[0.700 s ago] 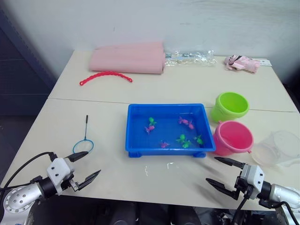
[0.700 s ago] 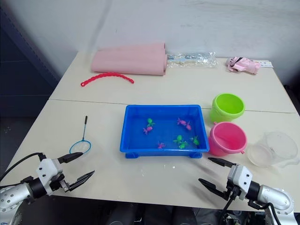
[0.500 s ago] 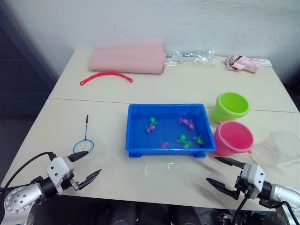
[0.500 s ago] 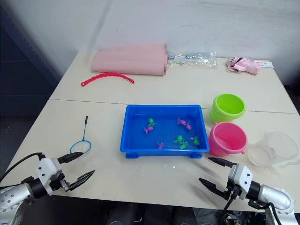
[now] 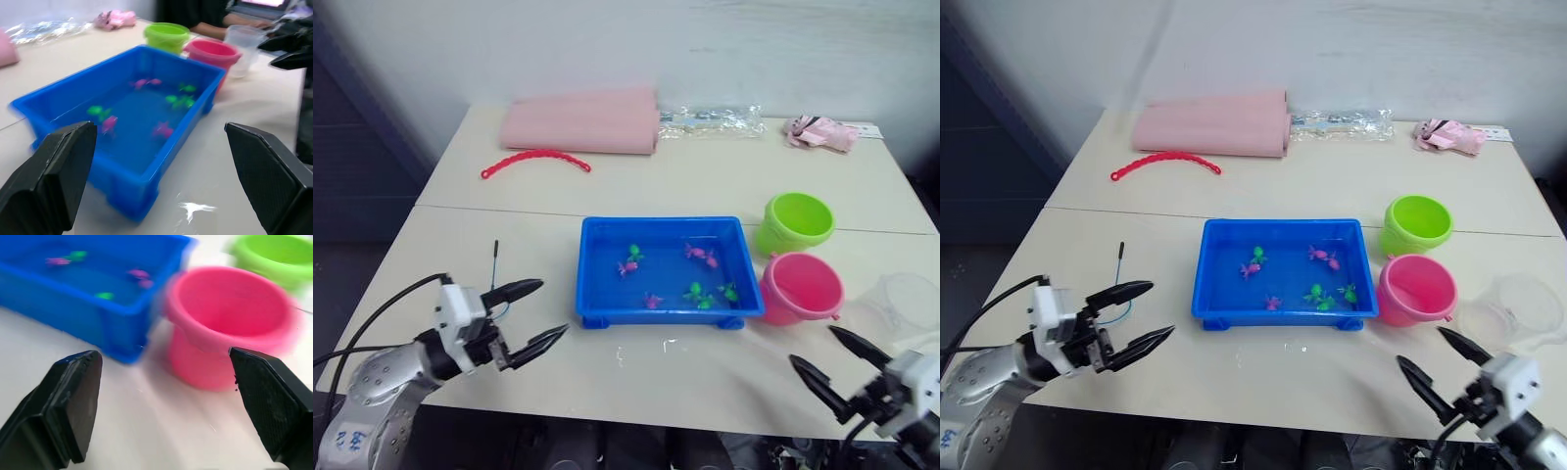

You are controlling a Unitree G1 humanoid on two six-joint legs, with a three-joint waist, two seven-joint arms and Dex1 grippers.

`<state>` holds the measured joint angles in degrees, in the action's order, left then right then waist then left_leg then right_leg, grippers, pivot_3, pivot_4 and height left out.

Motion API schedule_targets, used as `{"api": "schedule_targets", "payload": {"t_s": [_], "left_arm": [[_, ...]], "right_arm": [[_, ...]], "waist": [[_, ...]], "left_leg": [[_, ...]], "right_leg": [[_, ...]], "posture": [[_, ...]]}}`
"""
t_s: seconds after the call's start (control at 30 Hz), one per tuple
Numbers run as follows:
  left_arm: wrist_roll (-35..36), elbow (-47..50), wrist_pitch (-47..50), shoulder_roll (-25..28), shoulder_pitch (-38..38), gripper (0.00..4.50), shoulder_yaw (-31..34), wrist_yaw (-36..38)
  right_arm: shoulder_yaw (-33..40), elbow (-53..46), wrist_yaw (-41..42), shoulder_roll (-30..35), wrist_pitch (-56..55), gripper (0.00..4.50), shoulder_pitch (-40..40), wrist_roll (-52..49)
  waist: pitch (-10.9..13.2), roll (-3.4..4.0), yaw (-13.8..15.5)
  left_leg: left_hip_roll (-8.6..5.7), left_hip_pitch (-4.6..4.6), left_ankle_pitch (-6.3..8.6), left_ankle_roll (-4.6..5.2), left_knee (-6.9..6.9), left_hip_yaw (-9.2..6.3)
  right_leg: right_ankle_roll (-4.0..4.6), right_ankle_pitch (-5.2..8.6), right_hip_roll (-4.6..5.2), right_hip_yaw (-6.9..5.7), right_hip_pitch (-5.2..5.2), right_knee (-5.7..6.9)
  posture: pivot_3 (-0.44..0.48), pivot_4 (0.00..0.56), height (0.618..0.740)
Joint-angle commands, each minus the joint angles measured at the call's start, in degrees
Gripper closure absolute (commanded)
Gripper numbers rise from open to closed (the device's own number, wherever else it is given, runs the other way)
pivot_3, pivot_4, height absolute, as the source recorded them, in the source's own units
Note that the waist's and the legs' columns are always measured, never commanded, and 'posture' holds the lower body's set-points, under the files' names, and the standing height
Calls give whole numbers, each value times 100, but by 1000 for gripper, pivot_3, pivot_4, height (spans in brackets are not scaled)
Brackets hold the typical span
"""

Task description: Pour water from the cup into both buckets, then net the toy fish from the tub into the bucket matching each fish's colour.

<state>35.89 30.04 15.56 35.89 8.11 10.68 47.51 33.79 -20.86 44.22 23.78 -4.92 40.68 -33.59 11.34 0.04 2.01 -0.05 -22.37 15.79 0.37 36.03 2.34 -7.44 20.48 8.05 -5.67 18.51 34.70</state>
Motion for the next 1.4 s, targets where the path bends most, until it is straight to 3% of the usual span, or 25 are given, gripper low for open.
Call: {"api": "schedule_targets", "payload": {"t_s": [0.03, 0.27, 0.57, 0.9, 1.4], "left_arm": [[160, 277, 177, -154, -471, 0, -411, -56], [61, 222, 450, -422, -1187, 0, -907, -244], [79, 407, 692, -453, -1312, 0, -1107, -320], [-105, 401, 569, -421, -1274, 0, -1014, -408], [-290, 250, 371, -457, -1313, 0, -1005, -400]], "right_arm": [[523, -292, -584, -426, 66, 101, 389, -213], [835, 14, -1870, -881, 484, 101, 102, -52], [1194, 1684, -3283, -199, 1122, 101, -1644, 244], [1034, 2968, -3325, 69, 787, 101, -2699, 521], [918, 3493, -3318, 0, 496, 101, -3272, 666]], "waist": [[-1, -1, 3], [-3, 4, -89], [-11, 19, -71], [-15, 27, -85], [-16, 29, -84]], "left_leg": [[1, 1, 0, 0, 0, 0], [20, 13, 3, -11, -5, 23], [33, 15, -13, 16, -1, 53], [31, 15, -16, 27, 2, 67], [34, 18, -17, 28, 2, 77]], "right_leg": [[0, 0, -2, 0, 0, 1], [1, -1, -31, 44, 7, 2], [9, 2, -47, 125, 25, 13], [6, 0, -47, 124, 28, 21], [5, 0, -49, 125, 36, 31]], "posture": [[0, 150, 740], [0, 150, 740], [0, 150, 740], [0, 150, 740], [0, 150, 740]]}}
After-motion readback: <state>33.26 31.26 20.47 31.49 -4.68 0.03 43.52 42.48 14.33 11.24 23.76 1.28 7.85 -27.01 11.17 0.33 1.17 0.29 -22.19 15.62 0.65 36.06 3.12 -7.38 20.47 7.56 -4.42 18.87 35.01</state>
